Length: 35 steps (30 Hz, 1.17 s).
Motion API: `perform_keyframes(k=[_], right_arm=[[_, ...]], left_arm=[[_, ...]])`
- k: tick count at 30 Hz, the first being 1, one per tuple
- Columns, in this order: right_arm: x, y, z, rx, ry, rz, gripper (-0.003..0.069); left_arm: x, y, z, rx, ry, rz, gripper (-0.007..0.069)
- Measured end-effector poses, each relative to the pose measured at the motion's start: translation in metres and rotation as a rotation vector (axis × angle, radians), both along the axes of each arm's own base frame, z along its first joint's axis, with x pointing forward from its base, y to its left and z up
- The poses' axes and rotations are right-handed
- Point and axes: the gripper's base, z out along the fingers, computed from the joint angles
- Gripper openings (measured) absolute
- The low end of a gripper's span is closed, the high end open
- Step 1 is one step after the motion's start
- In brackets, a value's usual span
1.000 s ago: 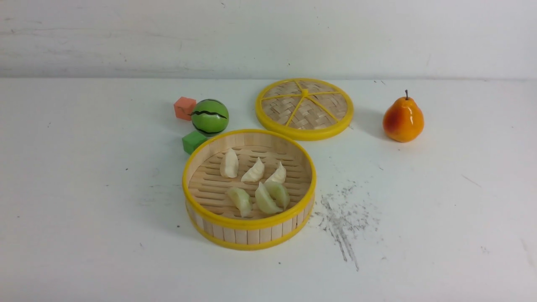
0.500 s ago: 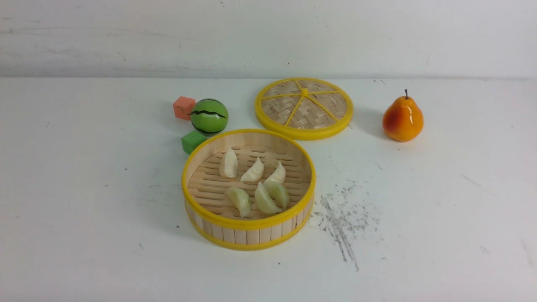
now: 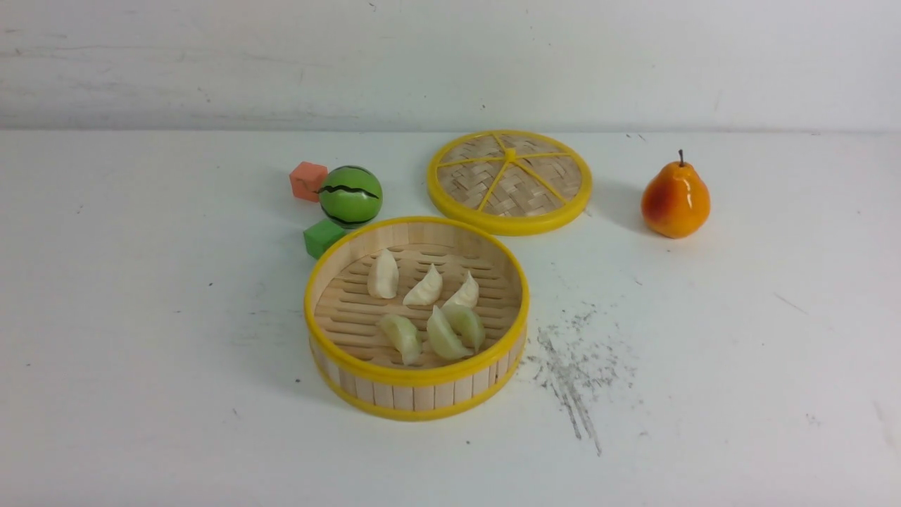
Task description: Put the dumplings into the steamer on the white table.
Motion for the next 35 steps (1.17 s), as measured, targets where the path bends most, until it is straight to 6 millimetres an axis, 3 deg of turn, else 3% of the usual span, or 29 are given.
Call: perform_keyframes(k=[35], right_arm=[[0.0000,0.0000,0.0000,0.001,0.000,0.000,0.0095]], left_arm=[[0.0000,0.0000,0.0000,0.000,0.000,0.000,-0.0004]])
